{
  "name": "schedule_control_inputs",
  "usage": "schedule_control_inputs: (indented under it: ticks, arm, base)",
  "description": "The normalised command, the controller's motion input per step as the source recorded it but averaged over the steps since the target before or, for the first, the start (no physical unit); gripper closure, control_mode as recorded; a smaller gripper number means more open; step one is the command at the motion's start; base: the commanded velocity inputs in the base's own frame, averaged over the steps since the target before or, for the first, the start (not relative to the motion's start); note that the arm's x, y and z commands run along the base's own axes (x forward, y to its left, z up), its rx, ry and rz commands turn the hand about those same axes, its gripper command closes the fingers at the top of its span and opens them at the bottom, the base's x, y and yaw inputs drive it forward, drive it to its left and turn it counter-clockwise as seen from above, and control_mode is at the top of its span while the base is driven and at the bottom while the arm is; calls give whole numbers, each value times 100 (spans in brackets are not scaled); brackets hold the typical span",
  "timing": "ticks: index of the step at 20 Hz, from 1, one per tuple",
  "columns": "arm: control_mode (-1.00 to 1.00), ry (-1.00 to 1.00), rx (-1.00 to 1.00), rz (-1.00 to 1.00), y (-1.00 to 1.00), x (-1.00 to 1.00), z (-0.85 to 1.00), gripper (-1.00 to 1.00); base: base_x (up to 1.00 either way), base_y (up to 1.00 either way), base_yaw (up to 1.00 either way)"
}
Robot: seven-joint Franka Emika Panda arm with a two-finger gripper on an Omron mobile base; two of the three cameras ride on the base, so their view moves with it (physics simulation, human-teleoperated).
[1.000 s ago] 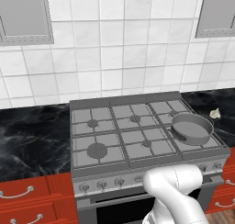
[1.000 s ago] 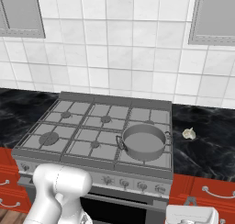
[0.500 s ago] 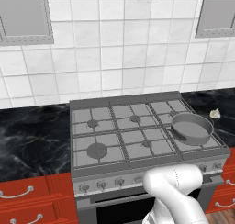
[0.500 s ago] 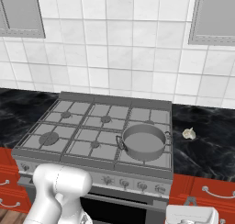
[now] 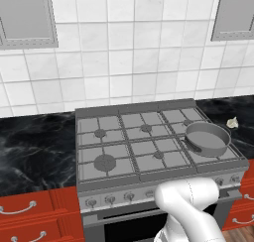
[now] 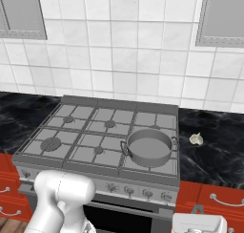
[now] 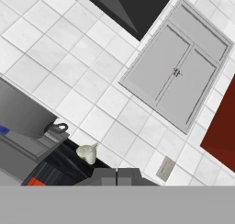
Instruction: Turn on the burner for the pot on the stove. Wait thirty seconds for the pot to heat up. Then add the garlic to the pot.
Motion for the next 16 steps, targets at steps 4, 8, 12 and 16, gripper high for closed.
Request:
schedule_control_inputs:
  ticks: [4, 8, 12, 16]
  arm:
    - [-100, 0, 0, 0, 0, 0, 0, 100]
    - [-100, 0, 0, 0, 0, 0, 0, 100]
    - [-100, 0, 0, 0, 0, 0, 0, 100]
    - [-100, 0, 0, 0, 0, 0, 0, 100]
  base:
    - [0, 0, 0]
    - [0, 0, 0]
    - [0, 0, 0]
    - [0, 0, 0]
